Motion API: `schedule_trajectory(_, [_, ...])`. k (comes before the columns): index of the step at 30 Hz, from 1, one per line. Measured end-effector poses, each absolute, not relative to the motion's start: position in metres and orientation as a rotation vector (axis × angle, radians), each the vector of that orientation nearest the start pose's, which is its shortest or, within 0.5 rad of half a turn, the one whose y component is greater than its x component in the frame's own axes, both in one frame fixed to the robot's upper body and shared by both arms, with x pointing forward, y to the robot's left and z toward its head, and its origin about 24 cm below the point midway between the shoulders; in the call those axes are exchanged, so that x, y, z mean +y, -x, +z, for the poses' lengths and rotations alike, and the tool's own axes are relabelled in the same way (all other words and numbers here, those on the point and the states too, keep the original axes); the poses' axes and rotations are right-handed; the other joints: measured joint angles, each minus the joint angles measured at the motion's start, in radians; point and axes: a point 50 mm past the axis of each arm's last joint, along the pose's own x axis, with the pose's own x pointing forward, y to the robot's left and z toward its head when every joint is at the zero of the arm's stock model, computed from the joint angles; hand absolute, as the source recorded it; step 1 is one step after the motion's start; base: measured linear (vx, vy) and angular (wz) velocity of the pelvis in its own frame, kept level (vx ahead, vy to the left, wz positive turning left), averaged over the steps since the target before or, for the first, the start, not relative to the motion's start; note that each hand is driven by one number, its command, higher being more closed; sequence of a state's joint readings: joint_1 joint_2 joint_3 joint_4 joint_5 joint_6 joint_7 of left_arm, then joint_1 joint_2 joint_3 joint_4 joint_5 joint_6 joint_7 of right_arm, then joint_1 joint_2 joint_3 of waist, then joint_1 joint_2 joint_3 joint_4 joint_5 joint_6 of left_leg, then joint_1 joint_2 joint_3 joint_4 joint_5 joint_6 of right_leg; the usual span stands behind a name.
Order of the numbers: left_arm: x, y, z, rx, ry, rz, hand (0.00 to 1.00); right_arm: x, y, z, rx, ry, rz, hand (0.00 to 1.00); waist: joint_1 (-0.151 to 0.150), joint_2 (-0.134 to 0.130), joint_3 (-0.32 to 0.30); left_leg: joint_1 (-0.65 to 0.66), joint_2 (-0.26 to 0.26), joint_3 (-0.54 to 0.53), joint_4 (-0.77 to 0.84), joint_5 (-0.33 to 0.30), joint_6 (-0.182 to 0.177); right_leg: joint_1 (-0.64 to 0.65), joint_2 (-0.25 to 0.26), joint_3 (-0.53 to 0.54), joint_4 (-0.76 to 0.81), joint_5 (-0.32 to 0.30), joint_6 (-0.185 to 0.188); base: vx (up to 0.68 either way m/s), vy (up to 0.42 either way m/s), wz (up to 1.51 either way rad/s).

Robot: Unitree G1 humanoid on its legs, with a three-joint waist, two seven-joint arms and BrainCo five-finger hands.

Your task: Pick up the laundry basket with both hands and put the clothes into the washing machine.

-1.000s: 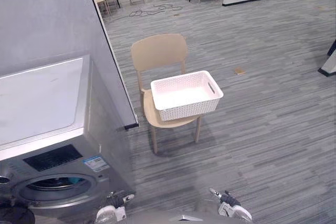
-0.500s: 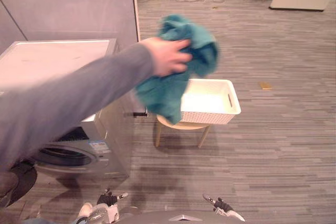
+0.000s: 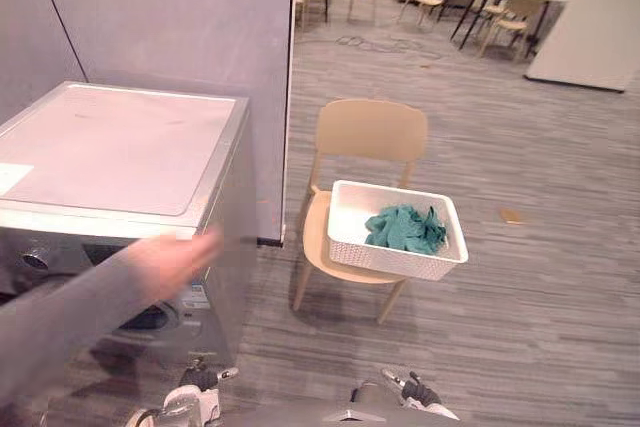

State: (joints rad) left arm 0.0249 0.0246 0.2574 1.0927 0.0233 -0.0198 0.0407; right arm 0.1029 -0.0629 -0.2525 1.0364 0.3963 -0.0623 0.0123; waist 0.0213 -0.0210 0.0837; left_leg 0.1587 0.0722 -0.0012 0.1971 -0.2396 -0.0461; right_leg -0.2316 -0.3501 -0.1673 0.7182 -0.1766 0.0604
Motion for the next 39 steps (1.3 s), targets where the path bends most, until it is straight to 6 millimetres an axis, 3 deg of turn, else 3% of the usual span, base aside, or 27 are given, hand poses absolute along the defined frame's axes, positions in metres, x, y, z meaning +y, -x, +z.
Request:
schedule_trajectory(2, [0.190,-0.104,-0.162,1.094,0.071,0.272,0.00,-0.214,-0.088,-0.158,0.979,-0.422,-0.535,0.00,0.000,0.013,0.003,0.024,0.053,-0.005,-0.010,-0.019,-0.041,0.027,0.007,-0.002,-0.253,0.045,0.010,0.18,-0.310,0.09])
schedule_trajectory(4, [0.191,-0.102,-0.162,1.096,0.072,0.273,0.00,-0.211,-0.089,-0.159,0.981,-0.439,-0.535,0.00,0.000,0.003,0.001,0.048,0.104,-0.007,-0.014,-0.057,-0.102,0.027,0.027,0.073,-0.438,0.113,0.026,0.24,-0.522,0.03])
schedule_trajectory(5, [0.190,-0.101,-0.163,1.100,0.080,0.278,0.00,-0.211,-0.087,-0.159,0.978,-0.460,-0.553,0.00,-0.008,0.005,0.000,0.071,0.129,-0.020,-0.026,-0.073,-0.121,0.022,0.048,0.095,-0.409,0.197,0.105,0.24,-0.551,0.19])
schedule_trajectory(6, [0.184,-0.098,-0.165,1.117,0.104,0.280,0.00,-0.217,-0.086,-0.159,0.971,-0.461,-0.572,0.00,-0.019,0.020,-0.005,0.101,0.166,-0.036,-0.057,-0.085,-0.098,0.010,0.084,0.082,-0.327,0.159,0.137,0.29,-0.555,0.18])
schedule_trajectory(7, [0.174,-0.092,-0.167,1.133,0.139,0.275,0.00,-0.227,-0.084,-0.157,0.967,-0.442,-0.590,0.00,-0.013,0.048,-0.025,0.109,0.172,-0.064,-0.059,-0.067,-0.063,-0.037,0.100,0.080,-0.225,0.077,0.114,0.23,-0.396,0.12])
schedule_trajectory(8, [0.173,-0.092,-0.167,1.129,0.154,0.279,0.00,-0.229,-0.083,-0.157,0.967,-0.444,-0.599,0.00,-0.010,0.051,-0.026,0.106,0.174,-0.065,-0.048,-0.049,-0.054,-0.056,0.103,0.085,-0.175,0.040,0.104,0.33,-0.589,-0.02])
schedule_trajectory(9, [0.173,-0.086,-0.169,1.138,0.190,0.318,0.00,-0.231,-0.077,-0.159,0.969,-0.484,-0.650,0.00,-0.011,0.059,-0.031,0.107,0.189,-0.081,-0.041,0.015,-0.057,-0.076,0.115,0.072,-0.094,-0.030,0.087,0.28,-0.486,0.04])
schedule_trajectory(11, [0.172,-0.076,-0.171,1.157,0.226,0.360,0.00,-0.237,-0.067,-0.161,0.992,-0.505,-0.703,0.00,-0.021,0.082,-0.051,0.087,0.239,-0.095,-0.024,0.059,-0.030,-0.064,0.154,0.032,-0.076,-0.075,0.062,0.36,-0.476,0.26])
schedule_trajectory(14, [0.180,-0.076,-0.170,1.143,0.233,0.396,0.00,-0.231,-0.049,-0.167,1.058,-0.541,-0.747,0.00,-0.030,0.070,-0.051,-0.016,0.290,-0.148,0.137,0.161,0.026,0.020,0.199,-0.056,-0.125,-0.092,0.014,0.30,-0.366,0.51])
schedule_trajectory(16, [0.189,-0.081,-0.167,1.122,0.217,0.407,0.00,-0.226,-0.052,-0.167,1.084,-0.498,-0.681,0.00,-0.031,0.047,-0.050,-0.124,0.308,-0.133,0.328,0.344,0.030,0.111,0.228,-0.084,-0.215,-0.086,-0.013,0.27,-0.328,0.25])
schedule_trajectory(17, [0.190,-0.082,-0.167,1.121,0.210,0.402,0.00,-0.227,-0.056,-0.166,1.075,-0.481,-0.659,0.00,-0.028,0.045,-0.049,-0.158,0.314,-0.114,0.400,0.360,0.033,0.130,0.232,-0.086,-0.241,-0.077,-0.025,0.21,-0.171,-0.16])
schedule_trajectory(18, [0.190,-0.089,-0.166,1.110,0.181,0.371,0.00,-0.228,-0.068,-0.163,1.044,-0.454,-0.622,0.00,-0.012,0.042,-0.045,-0.222,0.319,-0.027,0.540,0.275,0.039,0.167,0.236,-0.086,-0.275,-0.067,-0.035,0.22,-0.110,-0.25])
schedule_trajectory(19, [0.189,-0.094,-0.164,1.101,0.144,0.332,0.00,-0.228,-0.085,-0.157,0.978,-0.438,-0.588,0.00,-0.011,0.038,-0.036,-0.252,0.313,0.096,0.601,0.177,0.026,0.213,0.231,-0.082,-0.297,-0.065,-0.034,0.21,-0.078,-0.20])
schedule_trajectory(20, [0.189,-0.095,-0.164,1.098,0.126,0.322,0.00,-0.229,-0.095,-0.152,0.930,-0.433,-0.583,0.00,-0.014,0.037,-0.030,-0.253,0.297,0.149,0.588,0.137,0.016,0.237,0.226,-0.080,-0.307,-0.065,-0.034,0.18,-0.017,0.01])
schedule_trajectory(21, [0.187,-0.096,-0.164,1.098,0.101,0.304,0.00,-0.235,-0.118,-0.136,0.811,-0.412,-0.567,0.00,-0.027,0.041,-0.030,-0.260,0.227,0.219,0.486,0.095,0.008,0.269,0.221,-0.079,-0.311,-0.067,-0.028,0.10,0.029,0.10])
schedule_trajectory(22, [0.185,-0.096,-0.164,1.101,0.084,0.291,0.00,-0.237,-0.131,-0.126,0.740,-0.405,-0.560,0.00,-0.032,0.048,-0.033,-0.263,0.191,0.243,0.400,0.115,0.019,0.270,0.232,-0.070,-0.308,-0.067,-0.026,0.15,0.013,0.20])
schedule_trajectory(23, [0.185,-0.096,-0.164,1.107,0.039,0.262,0.00,-0.239,-0.160,-0.099,0.570,-0.407,-0.556,0.00,-0.036,0.035,-0.040,-0.212,0.151,0.251,0.263,0.102,-0.002,0.260,0.223,-0.029,-0.322,-0.057,-0.007,0.12,0.011,0.28])
schedule_trajectory(25, [0.183,-0.098,-0.164,1.110,0.004,0.224,0.00,-0.251,-0.180,-0.067,0.391,-0.385,-0.570,0.00,-0.043,0.034,-0.044,-0.154,0.103,0.261,0.075,0.125,-0.035,0.240,0.209,-0.006,-0.356,-0.045,0.009,0.10,0.084,0.43])
schedule_trajectory(26, [0.183,-0.098,-0.164,1.111,-0.022,0.204,0.00,-0.257,-0.193,-0.042,0.254,-0.369,-0.593,0.00,-0.043,0.020,-0.033,-0.124,0.068,0.253,-0.037,0.176,-0.049,0.232,0.194,-0.001,-0.373,-0.037,0.015,0.04,0.096,0.42])
schedule_trajectory(28, [0.186,-0.099,-0.164,1.108,-0.032,0.221,0.00,-0.256,-0.208,0.001,0.051,-0.340,-0.574,0.00,-0.039,0.015,-0.029,-0.102,0.051,0.249,-0.101,0.207,-0.046,0.242,0.192,0.022,-0.408,-0.014,0.014,0.01,0.074,0.15])
schedule_trajectory(31, [0.185,-0.098,-0.164,1.112,-0.074,0.204,0.00,-0.235,-0.217,0.058,-0.210,-0.288,-0.494,0.00,-0.040,0.012,-0.031,-0.068,0.044,0.258,-0.116,0.207,-0.047,0.273,0.190,0.046,-0.451,-0.011,0.021,-0.03,0.032,-0.10])
schedule_trajectory(33, [0.185,-0.099,-0.164,1.109,-0.097,0.188,0.00,-0.222,-0.213,0.082,-0.317,-0.263,-0.440,0.00,-0.044,0.011,-0.033,-0.070,0.042,0.257,-0.129,0.211,-0.050,0.271,0.192,0.049,-0.465,-0.007,0.030,-0.04,-0.004,-0.03])
schedule_trajectory(35, [0.185,-0.099,-0.163,1.109,-0.107,0.185,0.00,-0.216,-0.207,0.089,-0.361,-0.238,-0.412,0.00,-0.046,0.009,-0.035,-0.068,0.041,0.253,-0.151,0.225,-0.050,0.270,0.195,0.050,-0.481,0.002,0.043,-0.04,-0.010,0.00])
schedule_trajectory(39, [0.185,-0.098,-0.164,1.113,-0.129,0.157,0.00,-0.214,-0.205,0.079,-0.303,-0.180,-0.366,0.00,-0.048,0.014,-0.038,-0.071,0.040,0.249,-0.180,0.245,-0.048,0.277,0.208,0.050,-0.537,0.042,0.045,-0.01,0.004,-0.02])
